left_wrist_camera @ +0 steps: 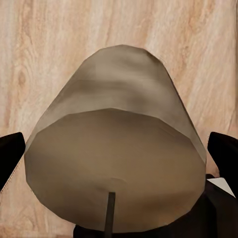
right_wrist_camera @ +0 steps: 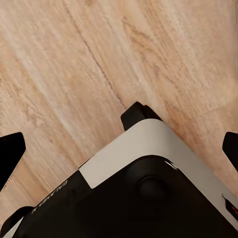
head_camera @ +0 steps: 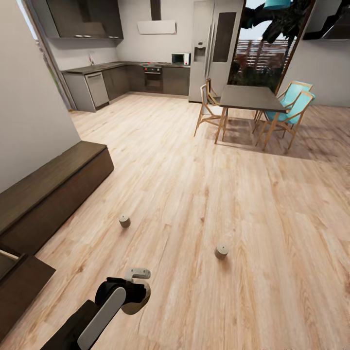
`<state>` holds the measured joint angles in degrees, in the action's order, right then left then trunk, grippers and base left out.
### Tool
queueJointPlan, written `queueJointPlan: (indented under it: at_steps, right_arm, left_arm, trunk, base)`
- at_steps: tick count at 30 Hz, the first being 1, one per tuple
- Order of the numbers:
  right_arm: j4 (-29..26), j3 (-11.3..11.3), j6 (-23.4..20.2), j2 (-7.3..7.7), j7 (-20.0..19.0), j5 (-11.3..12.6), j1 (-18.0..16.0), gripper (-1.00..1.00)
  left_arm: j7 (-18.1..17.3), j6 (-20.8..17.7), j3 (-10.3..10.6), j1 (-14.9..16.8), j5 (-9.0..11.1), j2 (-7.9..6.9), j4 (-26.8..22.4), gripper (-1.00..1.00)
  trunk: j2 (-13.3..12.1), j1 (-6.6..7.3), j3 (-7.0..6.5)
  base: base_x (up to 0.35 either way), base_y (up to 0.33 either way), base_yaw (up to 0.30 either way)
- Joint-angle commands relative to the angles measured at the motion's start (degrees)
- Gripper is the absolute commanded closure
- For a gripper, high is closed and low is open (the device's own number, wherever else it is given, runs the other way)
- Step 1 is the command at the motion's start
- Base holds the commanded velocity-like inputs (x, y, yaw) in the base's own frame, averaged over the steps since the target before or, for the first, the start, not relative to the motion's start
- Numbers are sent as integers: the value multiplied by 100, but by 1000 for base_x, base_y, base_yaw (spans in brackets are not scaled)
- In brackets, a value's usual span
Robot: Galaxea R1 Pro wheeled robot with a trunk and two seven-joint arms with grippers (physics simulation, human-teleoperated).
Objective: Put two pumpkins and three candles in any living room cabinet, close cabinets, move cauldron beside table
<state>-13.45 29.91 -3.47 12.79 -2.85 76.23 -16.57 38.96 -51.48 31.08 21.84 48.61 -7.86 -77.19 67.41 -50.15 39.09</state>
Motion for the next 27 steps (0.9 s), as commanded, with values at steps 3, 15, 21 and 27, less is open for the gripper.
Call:
queueJointPlan:
  at_steps: [3,15,21,27]
  right_arm:
    - [0,23,-14,2,-9,33,-5,-100]
    - [-12,26,-2,-45,-10,9,-5,-100]
    - [-15,24,0,-48,-10,9,-5,-100]
    - [-18,33,121,-49,-12,19,-5,-100]
  left_arm:
    - [59,2,12,4,62,-5,-7,100]
    - [59,0,12,4,62,-5,7,100]
    - [57,-1,12,4,61,-8,4,100]
    - [51,0,12,4,61,-5,-6,100]
  trunk:
    - [3,-2,4]
    - [3,-2,4]
    - [3,-2,4]
    - [3,-2,4]
  base:
    - [69,0,-256]
    - [88,6,-30]
    - [98,56,0]
    - [15,10,0]
